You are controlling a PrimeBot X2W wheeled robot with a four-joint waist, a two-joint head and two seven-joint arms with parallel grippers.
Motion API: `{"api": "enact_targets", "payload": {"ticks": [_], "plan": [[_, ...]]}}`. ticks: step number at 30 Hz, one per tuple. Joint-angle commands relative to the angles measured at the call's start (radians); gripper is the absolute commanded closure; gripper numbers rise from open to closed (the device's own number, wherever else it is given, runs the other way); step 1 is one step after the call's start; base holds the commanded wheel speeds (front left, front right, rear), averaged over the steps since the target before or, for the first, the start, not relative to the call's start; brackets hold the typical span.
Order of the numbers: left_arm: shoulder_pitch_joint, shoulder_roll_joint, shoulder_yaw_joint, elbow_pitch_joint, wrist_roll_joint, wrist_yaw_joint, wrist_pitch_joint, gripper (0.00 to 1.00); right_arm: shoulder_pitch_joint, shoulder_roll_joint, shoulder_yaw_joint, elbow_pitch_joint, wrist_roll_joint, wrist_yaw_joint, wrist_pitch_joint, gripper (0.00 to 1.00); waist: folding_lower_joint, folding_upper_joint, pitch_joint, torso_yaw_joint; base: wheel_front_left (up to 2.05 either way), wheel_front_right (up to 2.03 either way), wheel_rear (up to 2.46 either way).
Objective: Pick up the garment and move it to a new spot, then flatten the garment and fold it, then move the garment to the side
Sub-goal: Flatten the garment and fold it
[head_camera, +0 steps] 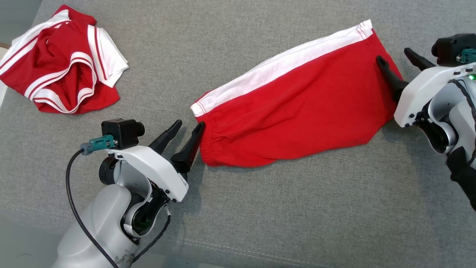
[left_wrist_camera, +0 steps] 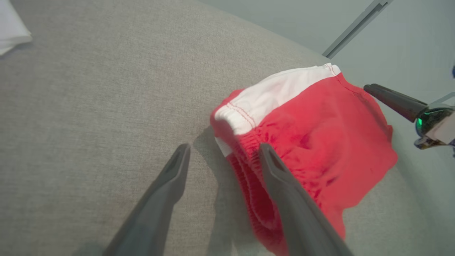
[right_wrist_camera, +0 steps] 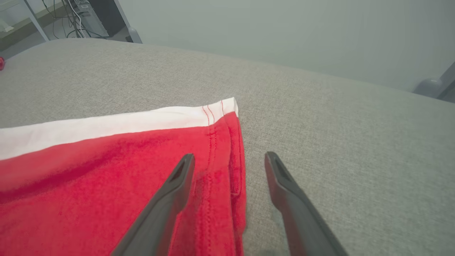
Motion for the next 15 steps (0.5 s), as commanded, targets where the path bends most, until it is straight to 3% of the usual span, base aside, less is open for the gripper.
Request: {"api": "enact_targets", "payload": {"ticks": [1, 7, 15], "plan": [[0.006, 0.031, 0.036, -0.027, -0.011, 0.004, 0.005, 0.00, 0.004, 0.007, 0.010, -0.009, 0.008, 0.004, 0.001, 0.00, -0.0001, 0.0000, 0.001, 0.003, 0.00, 0.00, 0.00], [0.002, 0.004, 0.013, -0.027, -0.061, -0.040, 0.057, 0.00, -0.008, 0.022, 0.027, 0.044, 0.022, 0.004, 0.033, 0.00, -0.0001, 0.0000, 0.007, 0.007, 0.00, 0.00, 0.00], [-0.029, -0.020, 0.008, 0.027, -0.104, -0.059, 0.100, 0.00, -0.043, 0.045, 0.060, 0.093, 0.042, 0.004, 0.077, 0.00, -0.0001, 0.0000, 0.023, 0.011, 0.00, 0.00, 0.00]]}}
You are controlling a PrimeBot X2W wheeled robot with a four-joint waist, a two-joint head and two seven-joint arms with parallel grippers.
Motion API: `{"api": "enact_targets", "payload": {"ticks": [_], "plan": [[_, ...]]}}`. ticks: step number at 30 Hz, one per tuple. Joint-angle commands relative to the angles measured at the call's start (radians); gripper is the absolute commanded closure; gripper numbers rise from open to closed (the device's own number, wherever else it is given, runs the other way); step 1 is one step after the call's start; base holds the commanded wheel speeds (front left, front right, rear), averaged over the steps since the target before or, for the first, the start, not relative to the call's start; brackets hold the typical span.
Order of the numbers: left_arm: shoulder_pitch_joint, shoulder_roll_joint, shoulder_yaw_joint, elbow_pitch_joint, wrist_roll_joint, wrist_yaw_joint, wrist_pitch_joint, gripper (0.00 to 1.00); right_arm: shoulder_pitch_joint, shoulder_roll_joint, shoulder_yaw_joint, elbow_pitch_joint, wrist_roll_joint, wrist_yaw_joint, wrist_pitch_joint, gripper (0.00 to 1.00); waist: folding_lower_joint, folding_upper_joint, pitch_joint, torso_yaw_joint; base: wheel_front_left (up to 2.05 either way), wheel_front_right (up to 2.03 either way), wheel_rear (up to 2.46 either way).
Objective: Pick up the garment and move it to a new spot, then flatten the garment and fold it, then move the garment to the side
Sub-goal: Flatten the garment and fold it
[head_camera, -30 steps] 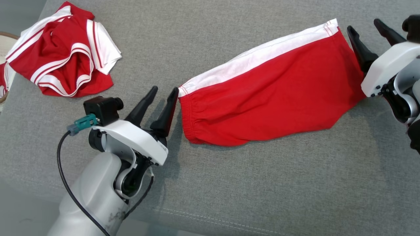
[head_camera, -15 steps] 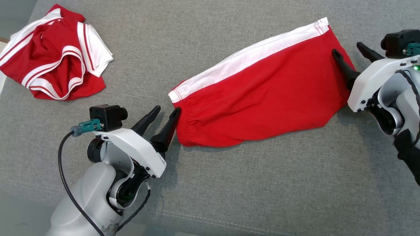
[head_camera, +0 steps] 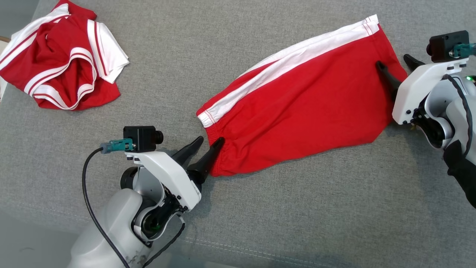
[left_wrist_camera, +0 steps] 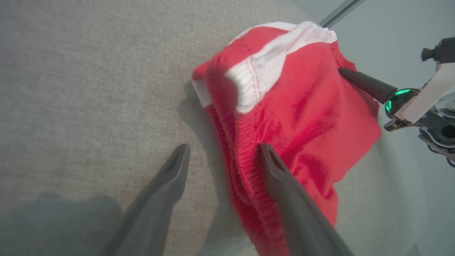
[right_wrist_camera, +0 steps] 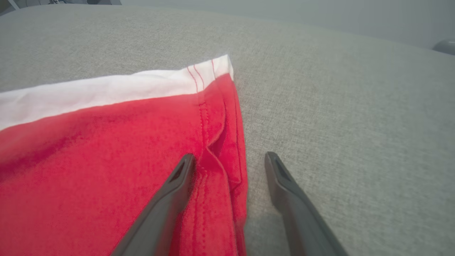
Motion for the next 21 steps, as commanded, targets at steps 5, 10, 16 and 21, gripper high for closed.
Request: {"api": "enact_targets", "payload": {"ticks": [5, 10, 16, 21], "plan": [[-0.056, -0.002, 0.039, 0.054, -0.059, -0.027, 0.033, 0.00, -0.005, 0.018, 0.048, -0.011, 0.033, 0.004, 0.044, 0.00, -0.0001, 0.0000, 0.010, 0.006, 0.00, 0.00, 0.00], [-0.075, -0.038, 0.032, 0.100, -0.122, -0.057, 0.072, 0.00, -0.005, 0.018, 0.069, -0.013, 0.069, 0.004, 0.062, 1.00, -0.0001, 0.0000, 0.012, 0.005, 0.00, 0.00, 0.00], [-0.093, -0.041, 0.026, 0.139, -0.154, -0.071, 0.086, 1.00, 0.002, 0.012, 0.080, -0.028, 0.108, 0.004, 0.057, 1.00, -0.0001, 0.0000, 0.010, -0.007, 0.00, 0.00, 0.00], [-0.089, -0.016, 0.032, 0.127, -0.172, -0.076, 0.065, 1.00, 0.033, -0.004, 0.059, -0.076, 0.184, 0.004, 0.032, 1.00, -0.0001, 0.0000, 0.000, -0.019, 0.00, 0.00, 0.00]]}}
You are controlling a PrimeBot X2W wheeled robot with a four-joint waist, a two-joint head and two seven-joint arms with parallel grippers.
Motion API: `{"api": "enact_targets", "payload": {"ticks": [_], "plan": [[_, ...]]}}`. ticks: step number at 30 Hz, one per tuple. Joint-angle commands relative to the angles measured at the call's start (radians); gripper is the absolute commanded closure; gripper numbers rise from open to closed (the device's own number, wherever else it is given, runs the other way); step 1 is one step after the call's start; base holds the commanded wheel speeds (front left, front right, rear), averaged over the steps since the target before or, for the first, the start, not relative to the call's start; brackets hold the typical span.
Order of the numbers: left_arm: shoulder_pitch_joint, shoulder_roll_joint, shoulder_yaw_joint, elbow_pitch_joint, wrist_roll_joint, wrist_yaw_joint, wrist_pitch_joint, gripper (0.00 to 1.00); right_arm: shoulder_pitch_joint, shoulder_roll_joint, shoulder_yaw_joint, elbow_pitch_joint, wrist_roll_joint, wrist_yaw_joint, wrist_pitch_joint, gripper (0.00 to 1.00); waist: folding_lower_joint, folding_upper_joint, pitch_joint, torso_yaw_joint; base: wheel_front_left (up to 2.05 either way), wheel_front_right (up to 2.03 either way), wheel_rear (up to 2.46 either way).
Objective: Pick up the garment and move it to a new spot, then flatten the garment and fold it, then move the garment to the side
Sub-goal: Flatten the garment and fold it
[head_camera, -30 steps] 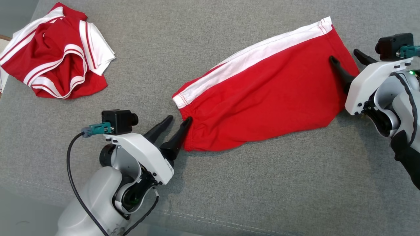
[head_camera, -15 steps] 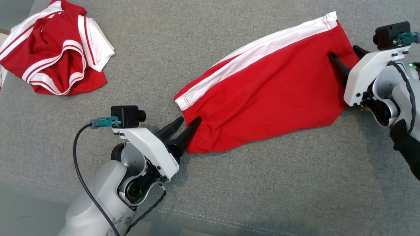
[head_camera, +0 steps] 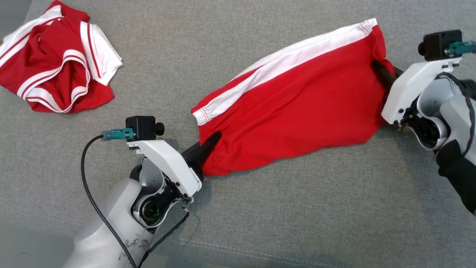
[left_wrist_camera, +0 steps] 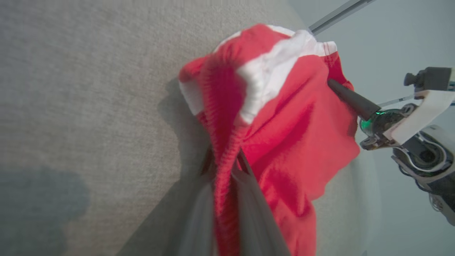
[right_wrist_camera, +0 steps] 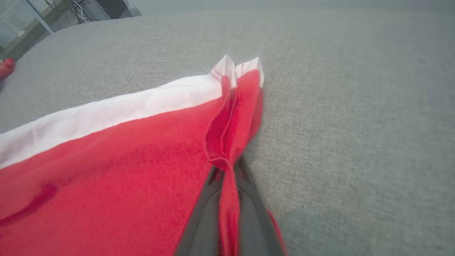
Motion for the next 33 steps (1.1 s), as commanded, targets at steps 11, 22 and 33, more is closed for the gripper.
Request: {"api": "enact_targets", "payload": {"ticks": [11, 22, 33], "plan": [[0.133, 0.179, 0.037, -0.200, -0.040, -0.006, -0.013, 1.00, 0.248, -0.125, -0.058, -0.303, 0.113, 0.003, -0.102, 1.00, -0.0001, 0.0000, -0.052, -0.037, 0.00, 0.00, 0.00], [0.265, 0.289, 0.071, -0.374, -0.052, 0.080, 0.004, 1.00, 0.691, -0.133, -0.311, -0.616, 0.072, 0.003, -0.187, 1.00, -0.0001, 0.0000, -0.108, -0.129, 0.00, 0.00, 0.00], [0.302, 0.342, 0.093, -0.442, -0.069, 0.158, 0.044, 1.00, 0.933, 0.085, -0.578, -0.847, -0.190, 0.003, -0.045, 1.00, -0.0001, 0.0000, -0.133, -0.220, 0.00, 0.00, 0.00]]}}
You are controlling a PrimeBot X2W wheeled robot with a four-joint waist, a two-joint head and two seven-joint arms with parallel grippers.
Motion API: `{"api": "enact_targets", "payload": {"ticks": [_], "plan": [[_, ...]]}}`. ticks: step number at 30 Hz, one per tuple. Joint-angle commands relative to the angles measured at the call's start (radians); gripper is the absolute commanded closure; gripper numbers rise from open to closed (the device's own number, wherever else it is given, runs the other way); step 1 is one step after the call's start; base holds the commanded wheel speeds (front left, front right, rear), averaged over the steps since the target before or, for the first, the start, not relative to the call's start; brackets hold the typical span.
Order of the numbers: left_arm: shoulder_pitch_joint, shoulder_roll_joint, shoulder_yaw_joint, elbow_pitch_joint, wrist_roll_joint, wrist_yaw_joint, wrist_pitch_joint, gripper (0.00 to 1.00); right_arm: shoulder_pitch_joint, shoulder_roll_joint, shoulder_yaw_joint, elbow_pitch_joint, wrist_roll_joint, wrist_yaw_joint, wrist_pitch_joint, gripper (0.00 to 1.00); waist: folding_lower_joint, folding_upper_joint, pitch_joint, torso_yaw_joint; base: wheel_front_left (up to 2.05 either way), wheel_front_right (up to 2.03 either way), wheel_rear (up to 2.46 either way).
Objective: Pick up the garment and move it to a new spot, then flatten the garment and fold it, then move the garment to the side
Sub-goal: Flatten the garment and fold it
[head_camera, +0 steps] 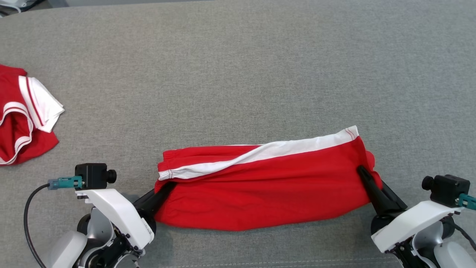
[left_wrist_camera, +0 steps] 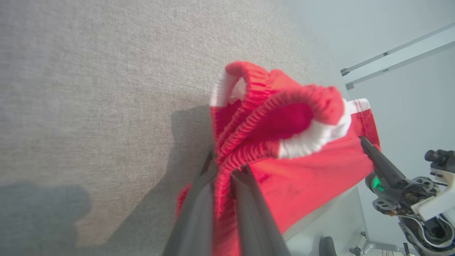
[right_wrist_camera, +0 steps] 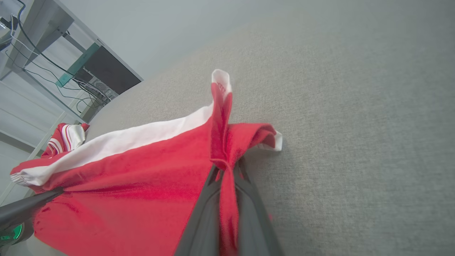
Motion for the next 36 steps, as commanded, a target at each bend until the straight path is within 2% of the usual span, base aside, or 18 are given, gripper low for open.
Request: {"api": "enact_targets", "payload": {"ticks": [1, 5, 11, 18, 19, 20, 21, 22, 23, 28, 33, 36], "plan": [[-0.017, 0.031, 0.046, -0.011, -0.010, 0.009, -0.002, 1.00, 0.002, 0.006, -0.014, -0.037, -0.050, 0.003, 0.014, 1.00, 0.0000, 0.0000, -0.001, -0.012, 0.00, 0.00, 0.00], [-0.039, 0.017, 0.044, 0.029, 0.003, 0.016, -0.013, 1.00, -0.026, 0.039, -0.034, -0.037, -0.163, 0.003, 0.033, 1.00, 0.0000, 0.0000, 0.004, -0.016, 0.00, 0.00, 0.00], [-0.076, -0.003, 0.045, 0.092, 0.022, 0.003, -0.040, 1.00, -0.054, 0.065, -0.024, -0.015, -0.195, 0.003, 0.030, 1.00, 0.0000, 0.0000, 0.011, -0.013, 0.00, 0.00, 0.00], [-0.114, -0.043, 0.029, 0.188, 0.025, -0.031, -0.050, 1.00, -0.072, 0.067, -0.004, 0.080, -0.206, 0.003, 0.014, 1.00, 0.0000, 0.0000, 0.019, -0.011, 0.00, 0.00, 0.00], [-0.118, -0.044, 0.027, 0.201, 0.029, -0.034, -0.053, 0.97, -0.076, 0.069, -0.003, 0.093, -0.203, 0.003, 0.014, 1.00, 0.0000, 0.0000, 0.019, -0.012, 0.00, 0.00, 0.00], [-0.123, -0.046, 0.027, 0.213, 0.033, -0.036, -0.058, 0.76, -0.080, 0.068, -0.001, 0.103, -0.204, 0.003, 0.010, 0.97, 0.0000, 0.0000, 0.017, -0.013, 0.00, 0.00, 0.00], [-0.127, -0.047, 0.028, 0.223, 0.040, -0.037, -0.069, 0.00, -0.083, 0.070, -0.001, 0.113, -0.202, 0.003, 0.005, 0.71, 0.0000, 0.0000, 0.016, -0.013, 0.00, 0.00, 0.00], [-0.130, -0.048, 0.028, 0.233, 0.045, -0.038, -0.075, 0.00, -0.085, 0.072, 0.001, 0.122, -0.197, 0.003, 0.005, 0.03, 0.0000, 0.0000, 0.013, -0.013, 0.00, 0.00, 0.00], [-0.133, -0.046, 0.026, 0.239, 0.055, -0.039, -0.083, 0.00, -0.087, 0.071, 0.003, 0.128, -0.197, 0.003, 0.002, 0.00, 0.0000, 0.0000, 0.011, -0.012, 0.00, 0.00, 0.00], [-0.125, -0.028, 0.033, 0.229, 0.123, -0.019, -0.171, 0.00, -0.089, 0.066, 0.001, 0.162, -0.209, 0.003, -0.025, 0.00, 0.0000, 0.0000, -0.006, -0.001, 0.00, 0.00, 0.00], [-0.086, -0.009, 0.050, 0.168, 0.202, 0.051, -0.283, 0.00, -0.078, 0.070, -0.012, 0.186, -0.225, 0.003, -0.048, 0.00, 0.0000, 0.0000, -0.023, 0.018, 0.00, 0.00, 0.00], [-0.054, -0.009, 0.042, 0.122, 0.217, 0.074, -0.296, 0.00, -0.067, 0.073, -0.019, 0.200, -0.230, 0.003, -0.053, 0.00, 0.0000, 0.0000, -0.033, 0.036, 0.00, 0.00, 0.00]]}}
